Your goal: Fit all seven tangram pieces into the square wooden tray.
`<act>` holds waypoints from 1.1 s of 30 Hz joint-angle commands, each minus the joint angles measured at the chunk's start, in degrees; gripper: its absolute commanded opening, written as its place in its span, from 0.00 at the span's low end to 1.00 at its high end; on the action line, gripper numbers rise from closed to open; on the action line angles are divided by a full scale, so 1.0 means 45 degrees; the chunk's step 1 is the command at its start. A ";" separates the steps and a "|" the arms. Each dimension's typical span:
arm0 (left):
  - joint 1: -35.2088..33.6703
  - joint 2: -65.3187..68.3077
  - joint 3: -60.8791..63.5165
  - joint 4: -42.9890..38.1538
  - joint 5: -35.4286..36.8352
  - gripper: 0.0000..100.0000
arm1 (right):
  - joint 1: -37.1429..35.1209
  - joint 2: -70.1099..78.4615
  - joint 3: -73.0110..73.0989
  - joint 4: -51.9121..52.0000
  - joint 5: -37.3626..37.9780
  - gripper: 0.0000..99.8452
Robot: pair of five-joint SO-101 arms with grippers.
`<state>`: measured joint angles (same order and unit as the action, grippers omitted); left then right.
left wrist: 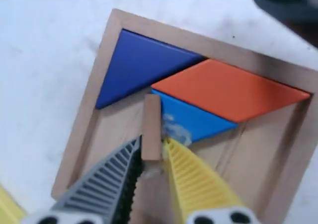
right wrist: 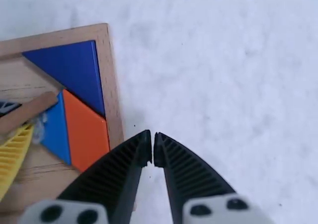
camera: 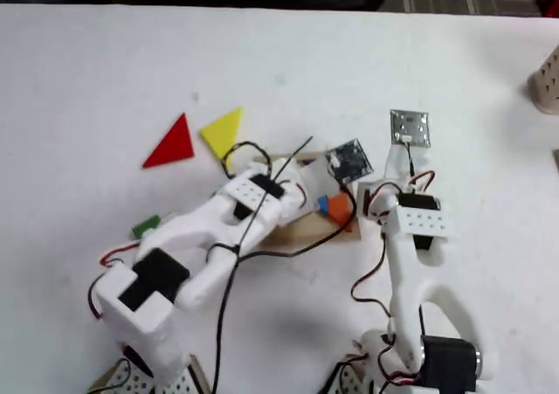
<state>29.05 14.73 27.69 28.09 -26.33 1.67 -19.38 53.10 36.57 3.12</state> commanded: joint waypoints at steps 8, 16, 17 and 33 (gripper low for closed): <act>-0.0830 -0.0674 -0.0156 0.0234 -0.0117 0.28 | -0.0107 -0.0518 -0.0039 -0.0264 0.0195 0.02; -0.0928 -0.3057 -0.0020 0.2305 0.0430 0.21 | -0.0127 -0.0537 0.0352 -0.0967 0.0195 0.02; -0.0928 -0.3565 0.0156 0.2442 0.0899 0.21 | -0.0127 -0.0537 0.0352 -0.0967 0.0195 0.02; -0.1475 -0.3897 0.1563 -0.1739 0.5724 0.07 | -0.0127 -0.0537 0.0352 -0.0928 0.0156 0.02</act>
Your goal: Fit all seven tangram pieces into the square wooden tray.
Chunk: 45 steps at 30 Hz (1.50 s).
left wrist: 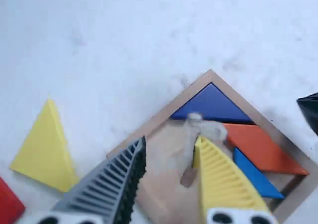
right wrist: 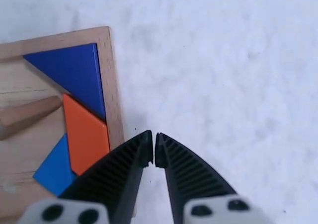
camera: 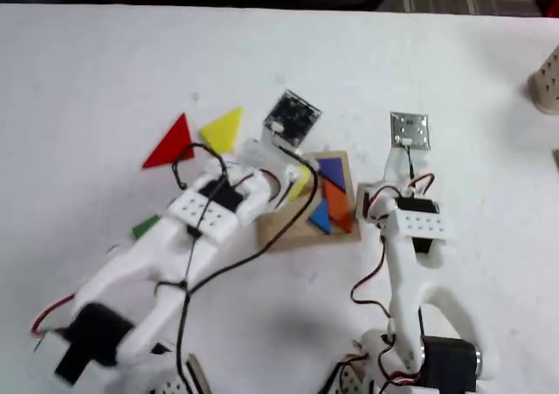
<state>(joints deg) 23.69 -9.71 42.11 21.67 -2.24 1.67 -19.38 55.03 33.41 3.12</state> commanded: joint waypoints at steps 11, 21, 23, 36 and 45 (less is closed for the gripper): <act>0.0166 0.4737 -0.4396 0.1954 0.0371 0.02 | -0.0127 -0.0537 -0.0078 -0.0225 0.0195 0.02; 0.2081 0.4054 -0.2657 0.2012 0.0352 0.02 | -0.0147 -0.0537 -0.0078 -0.0225 0.0195 0.02; 0.2100 0.3839 -0.2422 0.2012 0.0352 0.02 | -0.0127 -0.0537 -0.0078 -0.0225 0.0195 0.02; 0.1241 0.0186 -0.0899 0.1543 0.0469 0.02 | -0.0127 -0.0537 -0.0078 -0.0244 0.0195 0.02; 0.4523 -0.0166 0.1543 -0.2051 0.0469 0.02 | -0.0147 -0.0537 -0.0078 -0.0244 0.0195 0.02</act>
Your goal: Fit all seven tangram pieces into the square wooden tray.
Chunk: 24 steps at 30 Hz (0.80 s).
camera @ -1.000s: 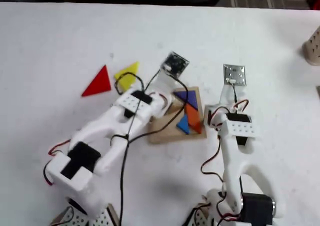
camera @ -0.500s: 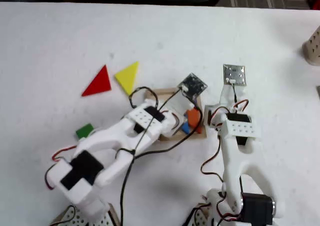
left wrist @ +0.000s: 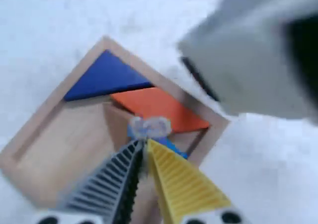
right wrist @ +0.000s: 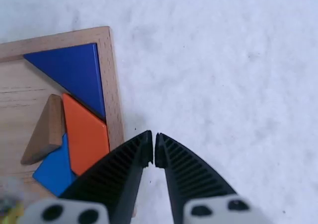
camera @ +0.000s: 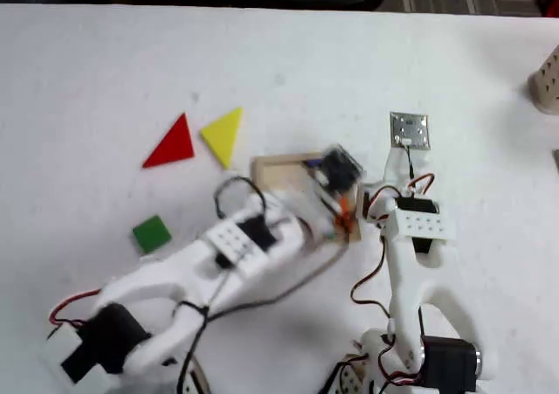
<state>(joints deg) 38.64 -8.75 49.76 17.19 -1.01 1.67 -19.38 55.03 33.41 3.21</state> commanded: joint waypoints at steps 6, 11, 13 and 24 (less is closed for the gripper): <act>0.0811 0.2276 -0.1817 -0.0723 0.0195 0.02 | -0.0147 -0.0537 -0.0078 -0.0244 0.0176 0.02; -0.0088 0.2647 -0.2501 0.0860 0.0195 0.02 | -0.0147 -0.0537 -0.0078 -0.0244 0.0176 0.02; -0.0518 0.2686 -0.2462 0.1153 0.0176 0.02 | -0.0147 -0.0537 -0.0078 -0.0244 0.0176 0.02; -0.1260 0.2628 -0.2462 0.2208 0.0117 0.02 | -0.0147 -0.0557 -0.0078 -0.0225 0.0195 0.02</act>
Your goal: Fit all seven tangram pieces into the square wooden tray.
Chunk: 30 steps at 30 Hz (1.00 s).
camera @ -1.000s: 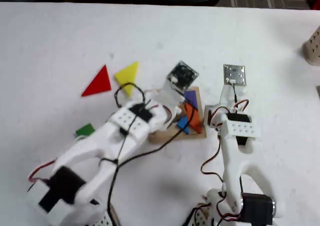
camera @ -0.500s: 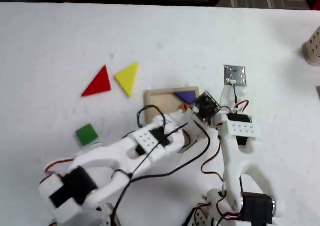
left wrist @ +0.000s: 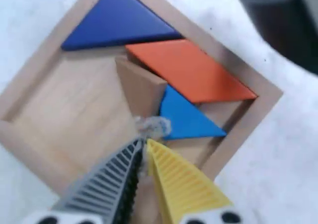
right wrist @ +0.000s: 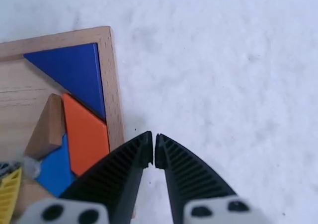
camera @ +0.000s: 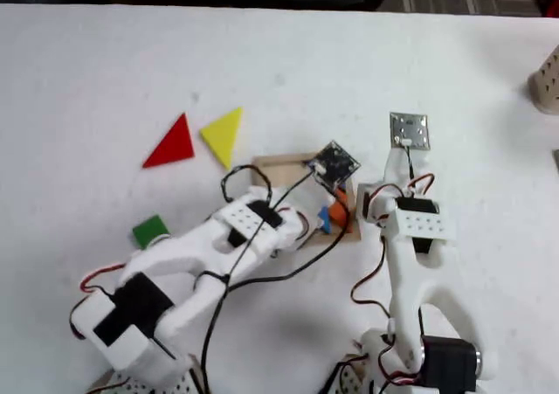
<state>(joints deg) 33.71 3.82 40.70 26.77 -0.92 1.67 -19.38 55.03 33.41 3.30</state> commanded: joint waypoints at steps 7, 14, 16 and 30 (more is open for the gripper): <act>-0.0733 -0.0498 -0.0586 0.0078 0.0176 0.02 | -0.0127 -0.0635 -0.0078 -0.0205 0.0176 0.02; -0.0303 -0.2686 0.0000 -0.0039 0.1485 0.02 | 0.2452 -0.0654 -0.0996 0.0010 -0.2032 0.02; -0.0303 -0.2491 0.0000 -0.0488 0.2286 0.02 | 0.3136 -0.0557 -0.1231 0.0088 -0.2813 0.02; 0.1143 0.1495 -0.2305 -0.1563 0.2637 0.02 | 0.4913 -0.0459 -0.1543 -0.0010 -0.4571 0.02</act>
<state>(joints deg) 35.91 9.45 34.20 21.23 10.42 23.74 -19.74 50.46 33.41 -16.84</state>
